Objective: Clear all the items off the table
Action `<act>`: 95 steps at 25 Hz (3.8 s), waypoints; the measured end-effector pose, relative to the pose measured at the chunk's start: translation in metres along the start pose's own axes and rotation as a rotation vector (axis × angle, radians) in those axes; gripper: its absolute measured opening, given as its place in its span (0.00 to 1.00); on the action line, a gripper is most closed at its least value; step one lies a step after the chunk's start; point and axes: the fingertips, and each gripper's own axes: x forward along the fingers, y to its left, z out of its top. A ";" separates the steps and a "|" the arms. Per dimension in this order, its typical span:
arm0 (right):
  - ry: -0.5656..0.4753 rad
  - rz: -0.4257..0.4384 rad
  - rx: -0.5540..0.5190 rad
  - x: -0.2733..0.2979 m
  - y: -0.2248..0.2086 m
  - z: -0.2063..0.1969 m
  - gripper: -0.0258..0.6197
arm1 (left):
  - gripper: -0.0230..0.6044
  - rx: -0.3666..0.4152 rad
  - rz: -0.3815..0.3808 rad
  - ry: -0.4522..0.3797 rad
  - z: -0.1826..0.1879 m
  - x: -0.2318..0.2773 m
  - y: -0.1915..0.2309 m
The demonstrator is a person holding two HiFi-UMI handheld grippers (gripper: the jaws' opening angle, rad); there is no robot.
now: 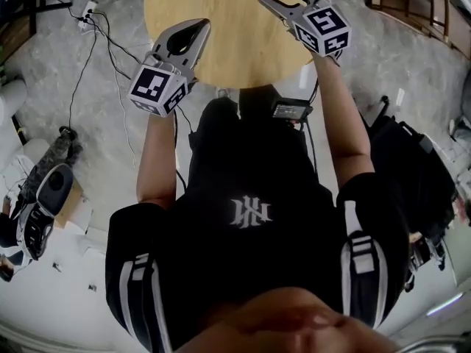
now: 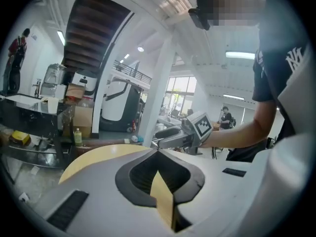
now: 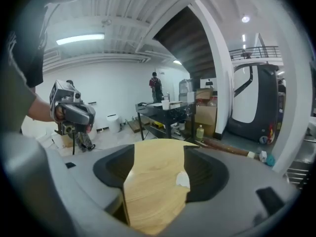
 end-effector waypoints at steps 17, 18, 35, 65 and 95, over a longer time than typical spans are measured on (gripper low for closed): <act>0.342 0.095 -0.087 0.132 -0.075 -0.102 0.65 | 0.06 -0.128 0.024 0.082 -0.052 0.086 0.055; 0.365 0.100 -0.096 0.132 -0.076 -0.108 0.60 | 0.06 -0.129 0.028 0.083 -0.052 0.085 0.054; 0.417 0.030 -0.216 0.102 -0.069 -0.097 0.10 | 0.06 -0.062 0.042 0.048 -0.032 0.035 0.036; 0.015 -0.517 -0.101 -0.384 0.158 -0.074 0.09 | 0.06 0.241 -0.428 -0.072 -0.020 -0.011 -0.337; 0.062 -0.280 0.054 -0.234 -0.036 -0.577 0.09 | 0.06 0.139 -0.346 0.150 -0.452 0.273 -0.363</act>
